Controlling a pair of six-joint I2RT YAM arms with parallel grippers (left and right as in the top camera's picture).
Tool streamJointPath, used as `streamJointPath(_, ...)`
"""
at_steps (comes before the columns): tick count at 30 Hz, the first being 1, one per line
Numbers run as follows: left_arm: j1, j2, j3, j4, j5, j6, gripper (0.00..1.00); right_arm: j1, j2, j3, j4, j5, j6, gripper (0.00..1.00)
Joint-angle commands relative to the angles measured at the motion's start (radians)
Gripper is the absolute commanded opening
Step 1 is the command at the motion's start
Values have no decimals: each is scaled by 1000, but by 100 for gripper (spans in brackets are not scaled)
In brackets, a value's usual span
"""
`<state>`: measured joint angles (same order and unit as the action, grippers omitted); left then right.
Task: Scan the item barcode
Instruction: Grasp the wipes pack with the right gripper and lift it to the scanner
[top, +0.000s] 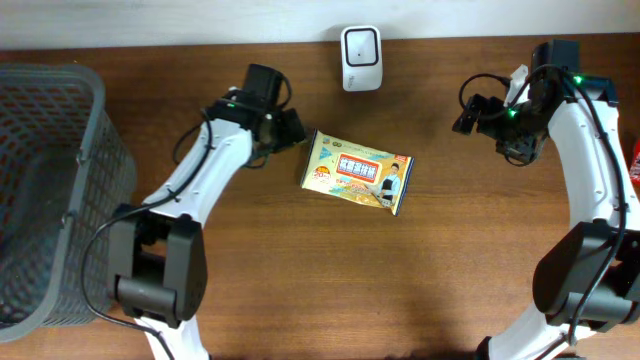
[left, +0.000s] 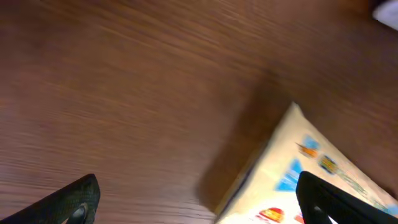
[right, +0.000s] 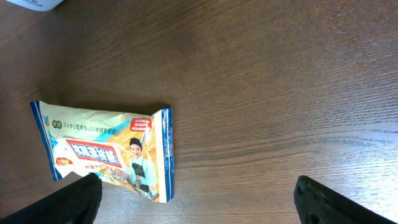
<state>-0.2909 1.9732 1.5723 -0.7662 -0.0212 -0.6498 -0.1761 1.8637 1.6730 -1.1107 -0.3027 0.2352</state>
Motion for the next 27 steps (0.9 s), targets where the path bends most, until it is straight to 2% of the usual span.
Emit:
streamJointPath(1,101,6,-5,-36,-35,23,99,-1,-8,14,2,7,9,99)
streamJointPath(3,150,6,-5,-86,-36,23,99,-1,-8,14,58,-11,126,99)
streamJointPath(5,153,6,-5,-135,-36,23,99,-1,-8,14,126,-88,121,99)
streamJointPath(6,153,6,-5,-148,-36,23,99,16,1,14,177,-190,35,99)
streamJointPath(7,154,6,-5,-148,-35,23,99,89,22,14,202,-265,-284,98)
streamJointPath(9,154,6,-5,-148,-35,23,99,219,65,14,149,-209,-579,99)
streamJointPath(10,154,6,-5,-148,-35,23,99,302,93,14,153,-89,-645,99)
streamJointPath(12,154,6,-5,-148,-35,23,99,447,148,14,214,98,-729,99)
streamJointPath(14,154,6,-5,-148,-35,23,99,523,207,14,210,235,-808,99)
streamJointPath(16,154,6,-5,-148,-35,23,99,579,286,13,192,224,-935,99)
streamJointPath(17,154,6,-5,-148,-36,23,99,596,329,13,198,290,-938,99)
streamJointPath(21,154,6,-5,-148,-36,23,99,593,404,12,203,288,-938,99)
streamJointPath(22,154,6,-5,-148,-36,23,99,593,418,12,208,289,-938,81)
streamJointPath(23,154,6,-5,-148,-36,23,99,593,420,12,214,289,-934,53)
streamJointPath(24,151,6,-5,-148,-35,23,99,593,420,12,216,290,-921,32)
streamJointPath(26,152,6,-5,-148,-35,23,99,593,420,13,221,293,-887,16)
streamJointPath(27,156,6,-5,-148,-35,23,99,593,419,19,237,302,-820,4)
